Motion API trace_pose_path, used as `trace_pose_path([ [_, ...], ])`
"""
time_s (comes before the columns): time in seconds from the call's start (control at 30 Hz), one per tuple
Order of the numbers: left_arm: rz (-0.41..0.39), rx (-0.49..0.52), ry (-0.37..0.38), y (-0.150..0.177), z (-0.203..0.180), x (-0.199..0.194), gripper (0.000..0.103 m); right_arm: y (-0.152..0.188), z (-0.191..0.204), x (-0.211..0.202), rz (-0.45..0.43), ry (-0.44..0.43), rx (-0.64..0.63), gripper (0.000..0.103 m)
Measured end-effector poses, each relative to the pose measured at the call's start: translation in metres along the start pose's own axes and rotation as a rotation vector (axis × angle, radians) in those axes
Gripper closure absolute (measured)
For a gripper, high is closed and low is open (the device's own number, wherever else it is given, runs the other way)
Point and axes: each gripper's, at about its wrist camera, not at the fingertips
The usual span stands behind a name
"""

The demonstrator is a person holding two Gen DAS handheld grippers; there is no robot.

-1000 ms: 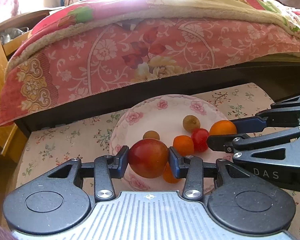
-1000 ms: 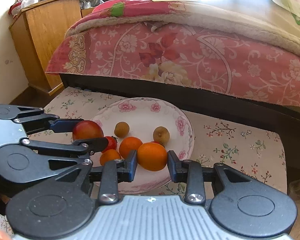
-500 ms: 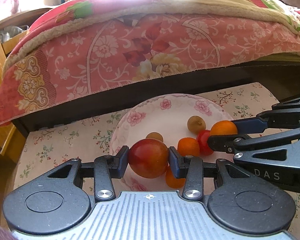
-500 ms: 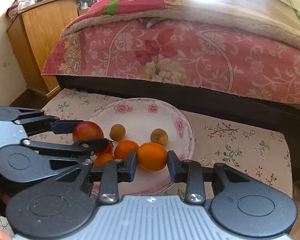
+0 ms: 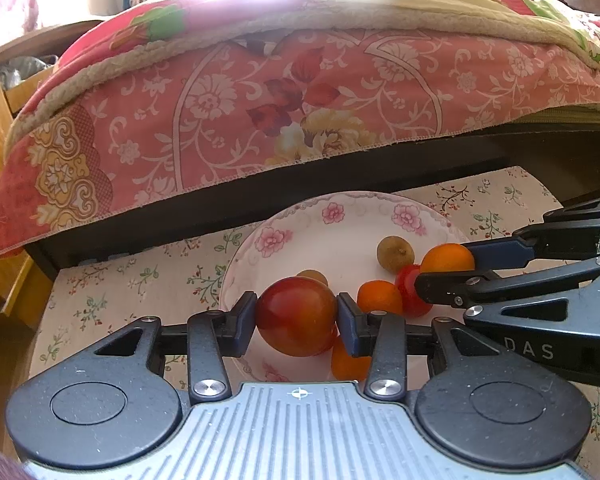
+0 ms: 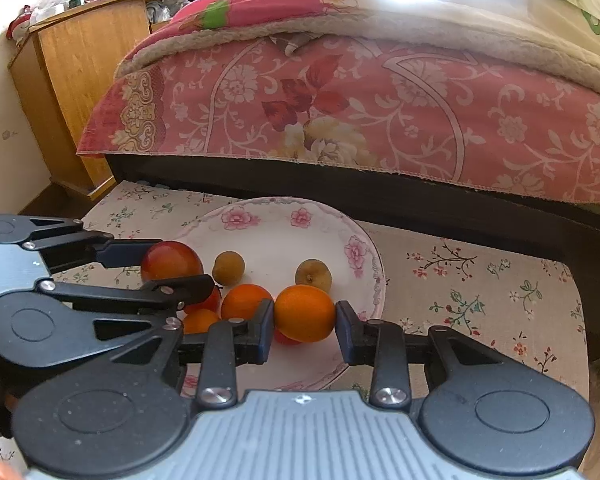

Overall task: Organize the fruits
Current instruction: 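Lower and open both grippers to release the large tomato and orange onto the plate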

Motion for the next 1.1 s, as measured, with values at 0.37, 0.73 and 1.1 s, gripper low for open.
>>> trace_pose_path([
  [0.37, -0.008, -0.001, -0.003, -0.001, 0.000, -0.001, 0.050, -0.001, -0.001, -0.003, -0.011, 0.013, 0.005, 0.066],
  [0.73, -0.018, 0.000, -0.005, 0.000, -0.001, -0.005, 0.049, -0.001, 0.000, -0.007, -0.017, 0.020, 0.009, 0.066],
  [1.1, -0.031, 0.004, -0.001, 0.001, -0.001, -0.012, 0.048, 0.001, 0.003, -0.013, -0.029, 0.036, 0.015, 0.066],
])
Point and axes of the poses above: each gripper's, at about its wrist camera, not at the fingertips, and x roughly the way its jaws point, z to its left, y to its underside, and after that the axes turned 11 degrees about z, right-handed
